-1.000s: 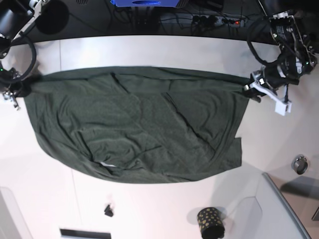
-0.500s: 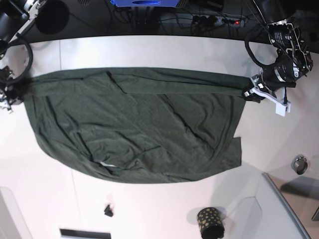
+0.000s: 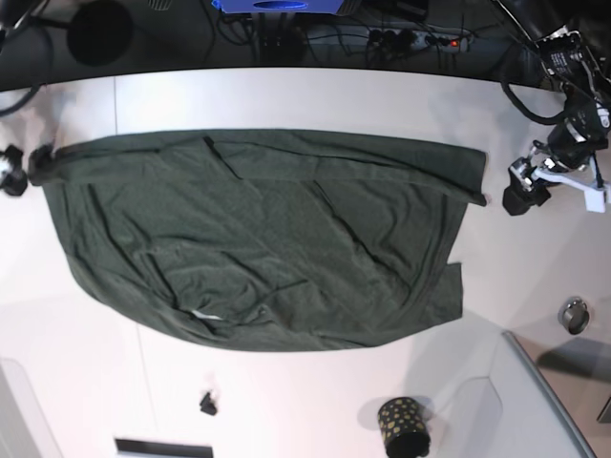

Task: Layout the t-shirt on the table in an organized manner, then fold the t-shirt properly
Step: 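Release the corners and raise both grippers off the shirt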

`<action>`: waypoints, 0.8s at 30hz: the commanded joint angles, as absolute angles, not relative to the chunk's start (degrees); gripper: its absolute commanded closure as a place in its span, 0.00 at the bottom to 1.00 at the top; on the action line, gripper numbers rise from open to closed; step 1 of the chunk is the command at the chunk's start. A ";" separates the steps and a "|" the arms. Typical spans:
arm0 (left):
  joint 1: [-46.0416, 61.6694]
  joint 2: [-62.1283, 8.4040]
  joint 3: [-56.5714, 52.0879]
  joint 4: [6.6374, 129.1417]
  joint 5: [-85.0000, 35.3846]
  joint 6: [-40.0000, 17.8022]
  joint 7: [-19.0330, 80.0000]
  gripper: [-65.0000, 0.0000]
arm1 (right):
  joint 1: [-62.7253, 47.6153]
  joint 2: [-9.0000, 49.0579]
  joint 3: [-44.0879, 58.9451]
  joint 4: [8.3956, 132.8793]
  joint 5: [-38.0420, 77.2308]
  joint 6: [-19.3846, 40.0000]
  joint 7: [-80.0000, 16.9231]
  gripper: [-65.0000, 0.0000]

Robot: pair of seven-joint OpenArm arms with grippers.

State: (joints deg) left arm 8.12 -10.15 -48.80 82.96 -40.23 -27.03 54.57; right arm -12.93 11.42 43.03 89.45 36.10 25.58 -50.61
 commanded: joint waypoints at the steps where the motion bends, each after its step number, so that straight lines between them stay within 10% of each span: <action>1: 9.71 -11.03 -49.36 84.88 -41.01 -28.70 54.02 0.13 | -14.55 12.09 41.54 91.47 37.41 27.91 -50.59 0.65; 4: 13.67 -10.95 -49.27 86.90 -40.84 -30.99 53.76 0.51 | -17.45 12.09 35.65 92.00 37.32 30.90 -50.51 1.00; 7: 15.87 -10.77 -49.27 86.64 -40.75 -31.16 53.58 1.00 | -17.71 12.00 31.08 89.45 37.32 30.73 -48.66 0.97; 18: 19.21 -10.68 -49.36 86.64 -40.75 -31.25 53.49 1.00 | -19.56 13.14 5.23 91.30 15.96 28.97 -34.86 0.87; 24: 22.46 -10.77 -49.27 87.16 -33.01 -31.34 47.34 1.00 | -23.87 10.51 -1.27 91.74 -8.31 23.52 -17.98 0.54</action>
